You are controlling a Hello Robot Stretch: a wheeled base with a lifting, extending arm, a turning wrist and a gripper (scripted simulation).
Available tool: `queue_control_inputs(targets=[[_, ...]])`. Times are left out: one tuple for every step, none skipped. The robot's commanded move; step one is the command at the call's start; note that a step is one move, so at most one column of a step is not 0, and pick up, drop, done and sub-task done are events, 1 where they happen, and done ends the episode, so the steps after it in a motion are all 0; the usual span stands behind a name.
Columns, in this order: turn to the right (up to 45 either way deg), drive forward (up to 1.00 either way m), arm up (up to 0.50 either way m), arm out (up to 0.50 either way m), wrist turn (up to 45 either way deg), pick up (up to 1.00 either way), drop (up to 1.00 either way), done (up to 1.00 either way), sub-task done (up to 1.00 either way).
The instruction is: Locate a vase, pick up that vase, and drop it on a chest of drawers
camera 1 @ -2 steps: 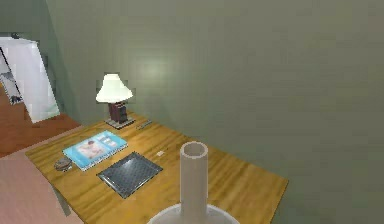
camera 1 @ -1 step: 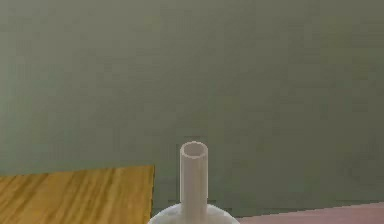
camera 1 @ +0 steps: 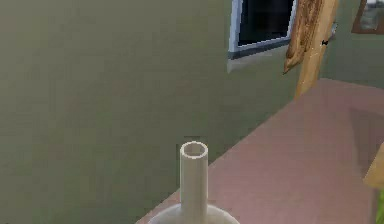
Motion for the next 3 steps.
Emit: queue_control_inputs(targets=[[0.0,0.4,0.0,0.0,0.0,0.0,0.0,0.0,0.0],[36.0,0.0,0.0,0.0,0.0,0.0,0.0,0.0,0.0],[0.0,1.0,0.0,0.0,0.0,0.0,0.0,0.0,0.0]])
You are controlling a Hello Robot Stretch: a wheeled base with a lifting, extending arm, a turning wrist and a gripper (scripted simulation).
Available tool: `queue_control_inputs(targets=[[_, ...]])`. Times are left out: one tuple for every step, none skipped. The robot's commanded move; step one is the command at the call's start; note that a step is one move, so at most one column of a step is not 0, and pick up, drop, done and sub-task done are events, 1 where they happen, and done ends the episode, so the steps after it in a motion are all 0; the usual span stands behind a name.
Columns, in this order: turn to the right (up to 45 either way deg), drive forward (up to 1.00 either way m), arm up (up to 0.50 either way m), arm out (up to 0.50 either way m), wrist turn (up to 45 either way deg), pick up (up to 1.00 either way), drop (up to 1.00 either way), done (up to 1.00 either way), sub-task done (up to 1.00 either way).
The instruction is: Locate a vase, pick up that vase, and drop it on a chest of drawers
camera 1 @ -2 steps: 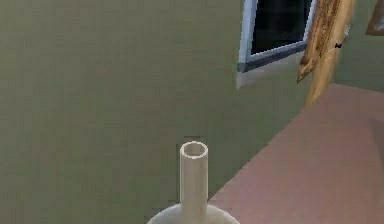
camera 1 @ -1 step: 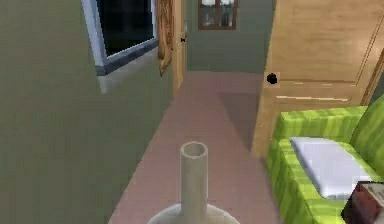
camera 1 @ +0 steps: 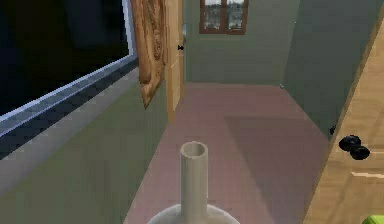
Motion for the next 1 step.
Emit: queue_control_inputs(targets=[[3.0,0.0,0.0,0.0,0.0,0.0,0.0,0.0,0.0]])
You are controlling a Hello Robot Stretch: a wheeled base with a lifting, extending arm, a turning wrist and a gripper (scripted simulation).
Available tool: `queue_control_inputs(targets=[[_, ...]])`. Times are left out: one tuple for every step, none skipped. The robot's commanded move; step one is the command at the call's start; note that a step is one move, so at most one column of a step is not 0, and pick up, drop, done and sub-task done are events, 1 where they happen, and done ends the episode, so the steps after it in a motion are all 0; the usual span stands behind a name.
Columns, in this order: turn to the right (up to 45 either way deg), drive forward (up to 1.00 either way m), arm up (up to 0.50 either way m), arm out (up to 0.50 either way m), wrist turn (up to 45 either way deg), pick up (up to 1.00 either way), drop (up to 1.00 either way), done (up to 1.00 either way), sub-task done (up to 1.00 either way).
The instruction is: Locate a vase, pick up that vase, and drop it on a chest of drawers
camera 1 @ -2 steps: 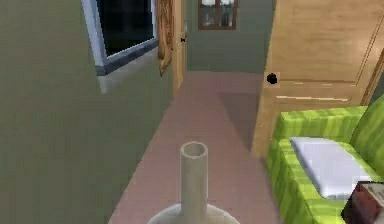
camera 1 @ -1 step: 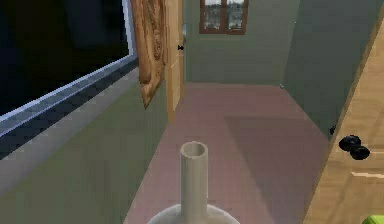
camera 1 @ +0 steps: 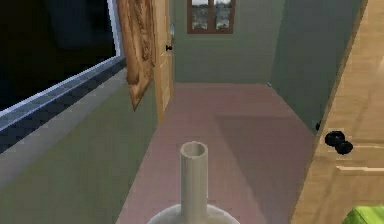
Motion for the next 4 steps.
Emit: queue_control_inputs(targets=[[0.0,0.95,0.0,0.0,0.0,0.0,0.0,0.0,0.0],[45.0,0.0,0.0,0.0,0.0,0.0,0.0,0.0,0.0],[15.0,0.0,0.0,0.0,0.0,0.0,0.0,0.0,0.0],[0.0,1.0,0.0,0.0,0.0,0.0,0.0,0.0,0.0]])
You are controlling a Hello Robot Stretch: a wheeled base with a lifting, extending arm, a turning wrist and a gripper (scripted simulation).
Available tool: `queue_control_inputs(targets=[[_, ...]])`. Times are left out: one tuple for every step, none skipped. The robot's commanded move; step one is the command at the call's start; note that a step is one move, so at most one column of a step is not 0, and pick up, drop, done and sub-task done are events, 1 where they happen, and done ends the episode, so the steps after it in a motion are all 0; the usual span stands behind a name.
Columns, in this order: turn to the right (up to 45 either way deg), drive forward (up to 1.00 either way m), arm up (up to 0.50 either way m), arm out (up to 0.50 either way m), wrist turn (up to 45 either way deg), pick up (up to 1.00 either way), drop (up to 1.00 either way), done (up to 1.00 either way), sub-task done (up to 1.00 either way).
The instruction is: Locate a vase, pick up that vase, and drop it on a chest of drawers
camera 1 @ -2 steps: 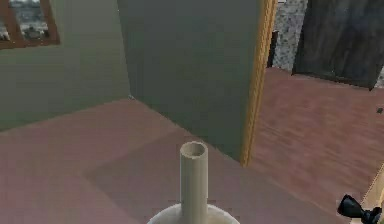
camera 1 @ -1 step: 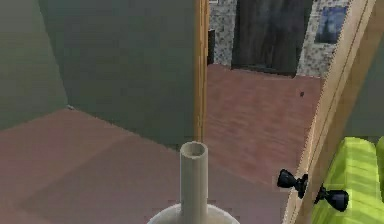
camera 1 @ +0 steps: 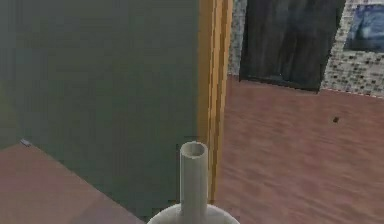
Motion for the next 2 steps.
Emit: queue_control_inputs(targets=[[9.0,0.0,0.0,0.0,0.0,0.0,0.0,0.0,0.0],[0.0,0.2,0.0,0.0,0.0,0.0,0.0,0.0,0.0]])
